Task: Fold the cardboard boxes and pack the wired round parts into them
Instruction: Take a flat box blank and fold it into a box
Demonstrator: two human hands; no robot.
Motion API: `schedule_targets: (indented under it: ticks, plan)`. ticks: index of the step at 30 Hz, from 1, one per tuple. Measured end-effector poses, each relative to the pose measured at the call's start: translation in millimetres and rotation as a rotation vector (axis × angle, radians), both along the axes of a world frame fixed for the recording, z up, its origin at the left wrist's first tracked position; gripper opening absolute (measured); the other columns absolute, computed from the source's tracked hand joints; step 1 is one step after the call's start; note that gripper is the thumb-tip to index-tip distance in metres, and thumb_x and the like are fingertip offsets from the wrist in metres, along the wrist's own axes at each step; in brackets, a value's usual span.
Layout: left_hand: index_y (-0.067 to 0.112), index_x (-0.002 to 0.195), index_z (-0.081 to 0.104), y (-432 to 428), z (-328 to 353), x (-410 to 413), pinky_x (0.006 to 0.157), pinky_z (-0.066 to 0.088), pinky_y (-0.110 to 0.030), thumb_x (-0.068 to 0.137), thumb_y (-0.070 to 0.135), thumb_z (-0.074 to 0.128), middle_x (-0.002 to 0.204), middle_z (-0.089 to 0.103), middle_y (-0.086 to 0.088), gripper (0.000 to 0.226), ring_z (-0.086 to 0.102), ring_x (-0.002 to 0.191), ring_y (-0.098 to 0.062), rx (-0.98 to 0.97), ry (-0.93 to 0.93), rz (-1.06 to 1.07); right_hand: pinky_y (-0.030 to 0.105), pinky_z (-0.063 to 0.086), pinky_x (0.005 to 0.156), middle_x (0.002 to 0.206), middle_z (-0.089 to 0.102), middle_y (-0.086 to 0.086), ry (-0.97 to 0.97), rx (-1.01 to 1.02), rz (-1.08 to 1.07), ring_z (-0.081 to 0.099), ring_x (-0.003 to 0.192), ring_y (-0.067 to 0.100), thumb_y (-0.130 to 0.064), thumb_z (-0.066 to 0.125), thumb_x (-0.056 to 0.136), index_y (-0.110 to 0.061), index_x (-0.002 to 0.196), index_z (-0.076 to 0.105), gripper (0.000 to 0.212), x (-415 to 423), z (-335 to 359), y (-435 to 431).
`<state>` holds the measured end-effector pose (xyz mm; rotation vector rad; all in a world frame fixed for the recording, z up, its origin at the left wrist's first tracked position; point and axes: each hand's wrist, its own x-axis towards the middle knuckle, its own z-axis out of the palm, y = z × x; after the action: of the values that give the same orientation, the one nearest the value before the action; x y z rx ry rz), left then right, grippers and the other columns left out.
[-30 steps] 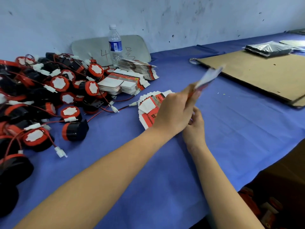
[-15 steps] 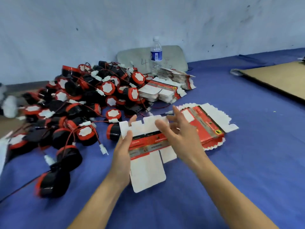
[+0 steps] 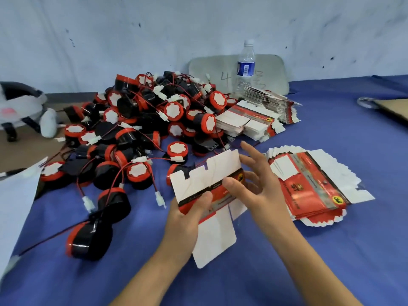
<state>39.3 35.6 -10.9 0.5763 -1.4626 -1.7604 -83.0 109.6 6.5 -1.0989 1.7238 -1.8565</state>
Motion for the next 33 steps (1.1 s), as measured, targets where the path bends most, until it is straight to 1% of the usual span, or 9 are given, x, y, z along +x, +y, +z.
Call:
schedule_targets:
  ticks: [3, 6, 8, 12, 14, 19, 24, 29, 33]
  plan:
    - [0.058, 0.087, 0.069, -3.3, -4.2, 0.9, 0.062, 0.055, -0.019, 0.066, 0.037, 0.064, 0.092, 0.074, 0.014, 0.03, 0.071, 0.087, -0.009, 0.067, -0.018, 0.048, 0.011, 0.05, 0.077, 0.111, 0.058, -0.039, 0.035, 0.014, 0.054, 0.061, 0.102, -0.006, -0.054, 0.072, 0.069, -0.04, 0.136, 0.044, 0.074, 1.5, -3.7, -1.1]
    - [0.058, 0.087, 0.069, -2.1, -3.0, -0.1, 0.058, 0.054, -0.017, 0.066, 0.039, 0.063, 0.09, 0.074, 0.016, 0.029, 0.071, 0.084, -0.006, 0.071, -0.004, 0.079, 0.024, 0.053, 0.086, 0.117, 0.059, -0.032, 0.064, 0.052, 0.057, 0.06, 0.108, 0.0, -0.061, 0.074, 0.066, -0.044, 0.135, 0.044, 0.077, -0.4, -7.9, -1.3]
    - [0.057, 0.088, 0.069, 0.0, -2.0, -0.8, 0.058, 0.054, -0.018, 0.07, 0.036, 0.061, 0.091, 0.074, 0.015, 0.029, 0.072, 0.083, -0.008, 0.063, 0.007, 0.058, 0.026, 0.053, 0.089, 0.118, 0.06, -0.027, 0.083, 0.076, 0.073, 0.059, 0.11, -0.001, -0.062, 0.073, 0.062, -0.046, 0.135, 0.045, 0.08, -0.1, -10.5, -1.6]
    - [0.054, 0.094, 0.07, 1.5, -2.7, -0.2, 0.06, 0.056, -0.02, 0.073, 0.038, 0.06, 0.097, 0.074, 0.013, 0.028, 0.072, 0.087, -0.011, 0.049, 0.016, 0.057, 0.027, 0.052, 0.094, 0.126, 0.052, -0.024, 0.121, 0.052, 0.097, 0.052, 0.12, 0.004, -0.05, 0.076, 0.068, -0.045, 0.136, 0.042, 0.076, 5.5, -13.0, -3.1]
    - [0.048, 0.092, 0.073, 1.3, -2.2, -0.7, 0.06, 0.056, -0.021, 0.073, 0.045, 0.06, 0.095, 0.075, 0.007, 0.023, 0.073, 0.084, -0.014, 0.141, 0.037, 0.084, 0.03, 0.049, 0.097, 0.135, 0.045, -0.017, 0.205, 0.014, 0.038, 0.047, 0.126, 0.01, -0.039, 0.076, 0.074, -0.043, 0.137, 0.039, 0.073, 4.9, -15.2, -3.9]
    - [0.035, 0.081, 0.079, -1.0, 2.8, -2.3, 0.056, 0.057, -0.027, 0.068, 0.055, 0.052, 0.089, 0.076, -0.002, 0.035, 0.074, 0.078, -0.018, 0.409, 0.165, 0.103, 0.008, 0.039, 0.096, 0.143, 0.035, -0.012, 0.307, -0.038, -0.058, 0.034, 0.133, -0.001, -0.031, 0.077, 0.077, -0.038, 0.138, 0.037, 0.073, 10.1, -16.2, -6.1]
    - [0.021, 0.085, 0.08, -6.6, 2.8, 0.8, 0.058, 0.058, -0.032, 0.073, 0.044, 0.047, 0.094, 0.075, -0.012, 0.041, 0.073, 0.079, -0.024, 0.51, 0.196, 0.03, 0.024, 0.047, 0.097, 0.137, 0.039, -0.018, 0.286, -0.08, -0.082, 0.042, 0.131, 0.013, -0.053, 0.069, 0.076, -0.045, 0.139, 0.033, 0.073, 16.1, -15.2, -1.7]
    - [0.012, 0.102, 0.076, -11.9, 2.6, 4.5, 0.077, 0.057, -0.046, 0.072, 0.032, 0.043, 0.111, 0.07, -0.018, 0.049, 0.07, 0.092, -0.033, 0.628, 0.211, -0.171, 0.006, 0.04, 0.09, 0.136, 0.041, -0.016, 0.349, -0.034, -0.089, 0.042, 0.126, -0.001, -0.059, 0.066, 0.073, -0.046, 0.138, 0.034, 0.074, 10.5, -11.1, -1.7]
    - [0.014, 0.095, 0.078, -7.5, 3.6, 5.2, 0.065, 0.06, -0.041, 0.069, 0.026, 0.039, 0.106, 0.072, -0.017, 0.048, 0.072, 0.085, -0.03, 0.647, 0.242, -0.278, 0.01, 0.038, 0.098, 0.137, 0.036, -0.024, 0.437, 0.02, -0.083, 0.039, 0.13, 0.0, -0.068, 0.065, 0.069, -0.052, 0.141, 0.026, 0.084, 7.2, -10.7, -1.4]
